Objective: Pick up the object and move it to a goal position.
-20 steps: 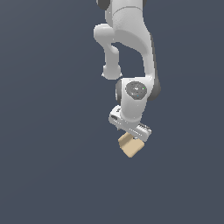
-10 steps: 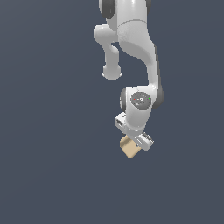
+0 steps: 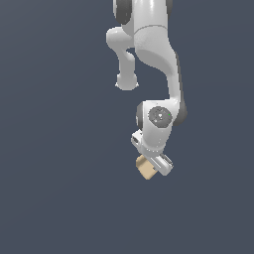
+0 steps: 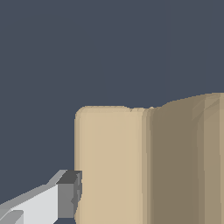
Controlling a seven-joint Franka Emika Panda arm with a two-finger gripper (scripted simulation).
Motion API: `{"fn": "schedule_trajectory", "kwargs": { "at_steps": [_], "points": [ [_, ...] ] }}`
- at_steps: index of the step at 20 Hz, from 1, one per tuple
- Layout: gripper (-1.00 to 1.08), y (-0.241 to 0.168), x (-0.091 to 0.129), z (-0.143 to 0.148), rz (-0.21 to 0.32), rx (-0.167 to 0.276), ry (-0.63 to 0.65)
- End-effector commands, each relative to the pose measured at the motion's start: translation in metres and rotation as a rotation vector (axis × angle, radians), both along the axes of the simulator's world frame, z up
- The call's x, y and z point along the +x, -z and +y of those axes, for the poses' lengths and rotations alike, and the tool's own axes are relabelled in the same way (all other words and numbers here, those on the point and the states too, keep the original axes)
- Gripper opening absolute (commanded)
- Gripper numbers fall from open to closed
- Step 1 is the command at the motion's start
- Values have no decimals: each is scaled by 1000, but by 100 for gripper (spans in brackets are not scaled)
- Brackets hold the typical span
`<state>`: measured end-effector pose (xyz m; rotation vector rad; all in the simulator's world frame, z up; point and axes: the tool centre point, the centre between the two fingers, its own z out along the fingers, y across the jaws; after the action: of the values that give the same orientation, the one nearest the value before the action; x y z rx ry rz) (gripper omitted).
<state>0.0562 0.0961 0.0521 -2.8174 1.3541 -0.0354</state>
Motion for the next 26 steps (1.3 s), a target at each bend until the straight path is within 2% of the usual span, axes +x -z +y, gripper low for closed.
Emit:
{"fn": "schedule_trajectory", "kwargs": {
  "at_steps": [1,10,11,19,26],
  "points": [
    [-100,19,-9,2,27,-4,-2],
    [-100,19,-9,2,27,-4,-2],
    [-100,0,0,0,1,0,5],
    [-100,-13,6,-15,-37,-9,-24],
    [-100,-47,20,-50,-131,-32,-97]
  ]
}}
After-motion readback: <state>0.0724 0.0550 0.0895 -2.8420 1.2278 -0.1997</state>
